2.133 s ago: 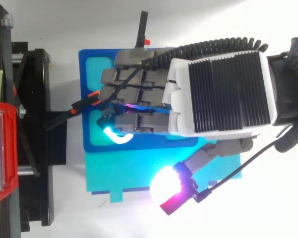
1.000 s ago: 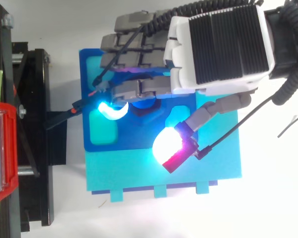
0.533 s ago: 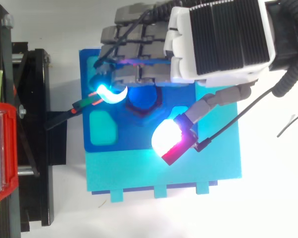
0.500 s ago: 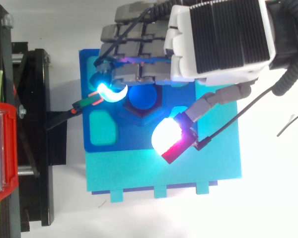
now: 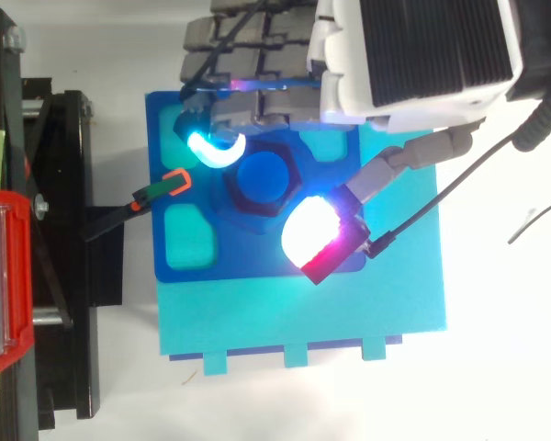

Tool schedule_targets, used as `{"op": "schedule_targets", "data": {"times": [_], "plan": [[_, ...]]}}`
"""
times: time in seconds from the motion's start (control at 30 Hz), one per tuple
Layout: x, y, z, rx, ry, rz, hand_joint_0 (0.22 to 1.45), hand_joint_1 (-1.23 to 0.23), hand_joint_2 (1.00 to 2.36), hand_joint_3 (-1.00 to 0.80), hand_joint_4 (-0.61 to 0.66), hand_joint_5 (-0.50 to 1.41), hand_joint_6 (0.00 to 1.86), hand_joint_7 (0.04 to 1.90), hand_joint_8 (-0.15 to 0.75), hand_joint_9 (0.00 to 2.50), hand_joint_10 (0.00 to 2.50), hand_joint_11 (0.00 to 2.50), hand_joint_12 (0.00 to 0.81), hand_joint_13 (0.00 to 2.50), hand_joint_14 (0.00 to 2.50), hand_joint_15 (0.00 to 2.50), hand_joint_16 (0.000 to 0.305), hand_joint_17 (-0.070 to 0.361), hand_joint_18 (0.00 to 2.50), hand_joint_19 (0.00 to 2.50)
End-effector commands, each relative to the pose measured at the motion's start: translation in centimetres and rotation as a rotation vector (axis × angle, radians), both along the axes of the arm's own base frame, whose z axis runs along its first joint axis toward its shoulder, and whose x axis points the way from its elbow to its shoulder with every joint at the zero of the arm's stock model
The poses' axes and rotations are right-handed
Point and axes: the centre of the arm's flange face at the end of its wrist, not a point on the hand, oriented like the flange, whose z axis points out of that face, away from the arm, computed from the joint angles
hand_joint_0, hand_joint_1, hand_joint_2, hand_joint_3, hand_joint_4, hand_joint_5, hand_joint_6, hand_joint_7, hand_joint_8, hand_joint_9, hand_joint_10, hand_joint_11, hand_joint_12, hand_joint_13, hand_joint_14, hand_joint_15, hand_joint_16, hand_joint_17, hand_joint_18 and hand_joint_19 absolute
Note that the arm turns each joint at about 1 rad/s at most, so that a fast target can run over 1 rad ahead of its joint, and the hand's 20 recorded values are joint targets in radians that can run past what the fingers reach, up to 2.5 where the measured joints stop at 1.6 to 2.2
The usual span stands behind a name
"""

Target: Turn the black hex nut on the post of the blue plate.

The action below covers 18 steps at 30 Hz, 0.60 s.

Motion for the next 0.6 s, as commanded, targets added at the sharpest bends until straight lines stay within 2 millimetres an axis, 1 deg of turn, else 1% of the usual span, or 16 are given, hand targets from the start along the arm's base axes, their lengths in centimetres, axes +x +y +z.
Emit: {"op": "schedule_targets", "data": {"times": [0.0, 0.07, 0.33, 0.37, 0.43, 0.47, 0.53, 0.57], "plan": [[0.2, 0.1, 1.2, -0.001, -0.003, 0.004, 0.48, -0.28, 1.0, -0.5, 0.26, -0.17, 0.5, 0.85, 0.305, 0.4, 0.0, 0.0, 0.413, 0.35, 0.0, 0.06, 0.053, 0.118, 0.23, 0.19], [0.3, 0.4, 1.5, -0.001, -0.006, 0.006, 0.48, -0.28, 1.0, -0.5, 0.26, -0.17, 0.5, 0.85, 0.306, 0.4, 0.0, 0.0, 0.414, 0.36, 0.0, 0.06, 0.053, 0.118, 0.23, 0.2], [0.8, 1.7, 1.6, -0.005, -0.02, 0.008, 0.48, -0.28, 1.0, -0.5, 0.26, -0.18, 0.5, 0.84, 0.306, 0.4, 0.0, 0.0, 0.412, 0.36, 0.0, 0.06, 0.053, 0.118, 0.24, 0.2], [0.9, 2.3, 1.6, -0.006, -0.02, 0.009, 0.48, -0.28, 1.0, -0.5, 0.26, -0.18, 0.5, 0.84, 0.306, 0.4, 0.0, 0.0, 0.413, 0.36, 0.0, 0.06, 0.053, 0.118, 0.24, 0.21], [1.0, 2.6, 1.5, -0.007, -0.018, 0.01, 0.48, -0.28, 1.0, -0.5, 0.26, -0.18, 0.5, 0.84, 0.306, 0.4, 0.0, 0.0, 0.413, 0.36, 0.0, 0.06, 0.053, 0.118, 0.24, 0.2], [1.2, 3.4, 1.5, -0.009, -0.018, 0.011, 0.48, -0.28, 1.0, -0.5, 0.26, -0.18, 0.5, 0.84, 0.306, 0.41, 0.0, 0.0, 0.414, 0.36, 0.0, 0.06, 0.053, 0.118, 0.24, 0.21], [1.3, 3.9, 1.4, -0.01, -0.018, 0.011, 0.48, -0.28, 1.0, -0.5, 0.26, -0.18, 0.5, 0.84, 0.306, 0.41, 0.0, 0.0, 0.413, 0.36, 0.0, 0.06, 0.053, 0.119, 0.24, 0.21], [1.4, 4.6, 1.3, -0.012, -0.02, 0.012, 0.48, -0.28, 1.0, -0.5, 0.26, -0.18, 0.5, 0.84, 0.307, 0.4, 0.0, 0.0, 0.414, 0.36, 0.0, 0.06, 0.053, 0.118, 0.24, 0.21]]}}
